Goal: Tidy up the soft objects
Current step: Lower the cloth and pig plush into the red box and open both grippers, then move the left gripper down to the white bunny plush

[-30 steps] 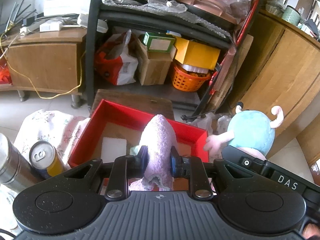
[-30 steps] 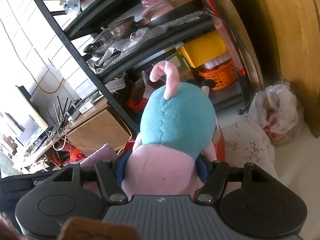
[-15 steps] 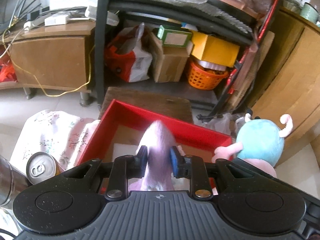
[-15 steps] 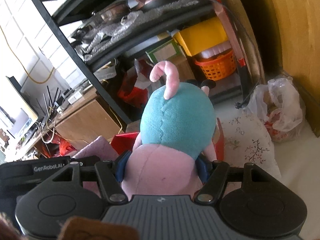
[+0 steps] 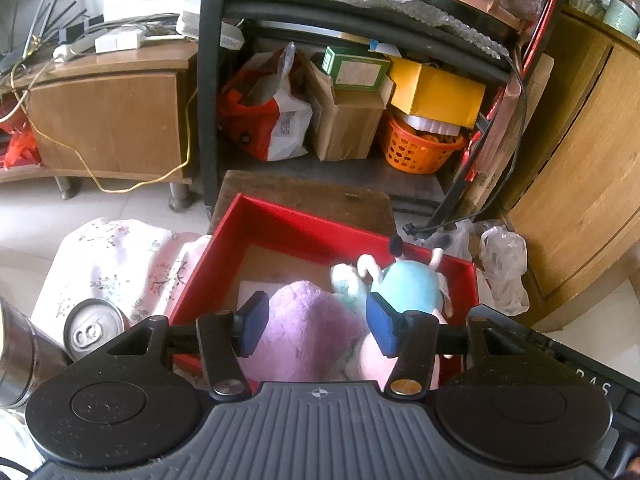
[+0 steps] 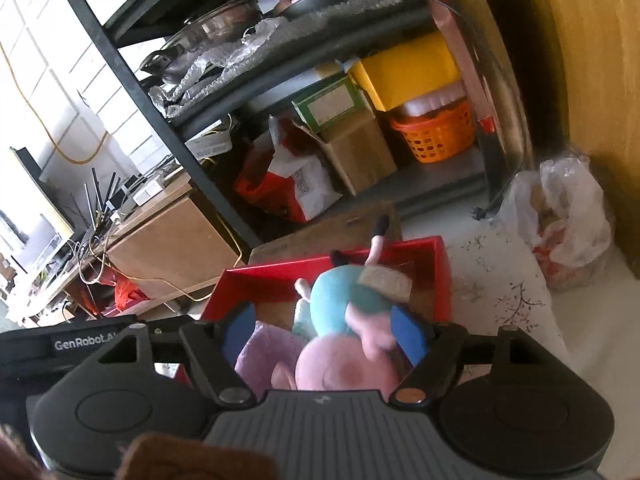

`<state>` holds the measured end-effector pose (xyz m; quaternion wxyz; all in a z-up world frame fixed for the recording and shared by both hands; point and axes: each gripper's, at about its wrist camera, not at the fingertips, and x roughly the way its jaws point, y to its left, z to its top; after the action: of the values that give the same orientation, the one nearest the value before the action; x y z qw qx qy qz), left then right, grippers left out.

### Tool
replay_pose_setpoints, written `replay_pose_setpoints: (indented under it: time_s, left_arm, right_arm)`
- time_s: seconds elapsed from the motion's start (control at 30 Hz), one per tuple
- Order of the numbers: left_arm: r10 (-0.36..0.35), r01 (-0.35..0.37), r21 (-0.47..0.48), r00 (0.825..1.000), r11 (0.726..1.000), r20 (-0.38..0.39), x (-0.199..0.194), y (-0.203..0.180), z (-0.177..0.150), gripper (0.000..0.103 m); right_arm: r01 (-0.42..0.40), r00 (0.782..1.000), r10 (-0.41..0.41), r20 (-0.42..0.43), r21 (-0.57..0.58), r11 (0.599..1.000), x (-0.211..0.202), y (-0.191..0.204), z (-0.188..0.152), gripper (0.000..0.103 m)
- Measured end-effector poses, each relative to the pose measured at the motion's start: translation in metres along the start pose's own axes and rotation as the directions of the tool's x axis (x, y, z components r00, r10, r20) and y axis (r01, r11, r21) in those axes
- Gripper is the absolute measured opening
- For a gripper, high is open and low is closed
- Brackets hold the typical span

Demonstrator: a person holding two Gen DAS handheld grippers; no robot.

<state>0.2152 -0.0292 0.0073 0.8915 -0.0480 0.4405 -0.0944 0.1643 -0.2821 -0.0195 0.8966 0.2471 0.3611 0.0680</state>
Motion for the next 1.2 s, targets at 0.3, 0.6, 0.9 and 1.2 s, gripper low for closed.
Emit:
replay_pose_setpoints:
  time_s: [0.3,0.6,0.9,1.2]
  left_arm:
    - [0.015,-0.015,0.021,1.000,1.000,-0.012,-0.014,0.002,-0.011,0.058]
    - [0.075,-0.071,0.048,0.994,0.996,-0.076,-0.013,0.013,-0.040,0.058]
    - [0.103,-0.094,0.067,0.984,0.993,-0.147,-0.010,0.020,-0.071,0.059]
    - [0.104,-0.093,0.074,0.982,0.993,-0.160,-0.017,0.021,-0.084,0.060]
  right_arm:
    - [-0.011,0.999,0.010,-0.033,-0.013,1.000,-0.015,0.006,-0.012,0.046]
    - [-0.018,0.998,0.015,-0.067,-0.051,0.999,-0.023,0.012,-0.025,0.046]
    - [-0.037,0.992,0.026,-0.125,-0.088,0.995,-0.026,0.020,-0.047,0.046]
    - [-0.041,0.988,0.027,-0.150,-0.095,0.995,-0.035,0.019,-0.064,0.046]
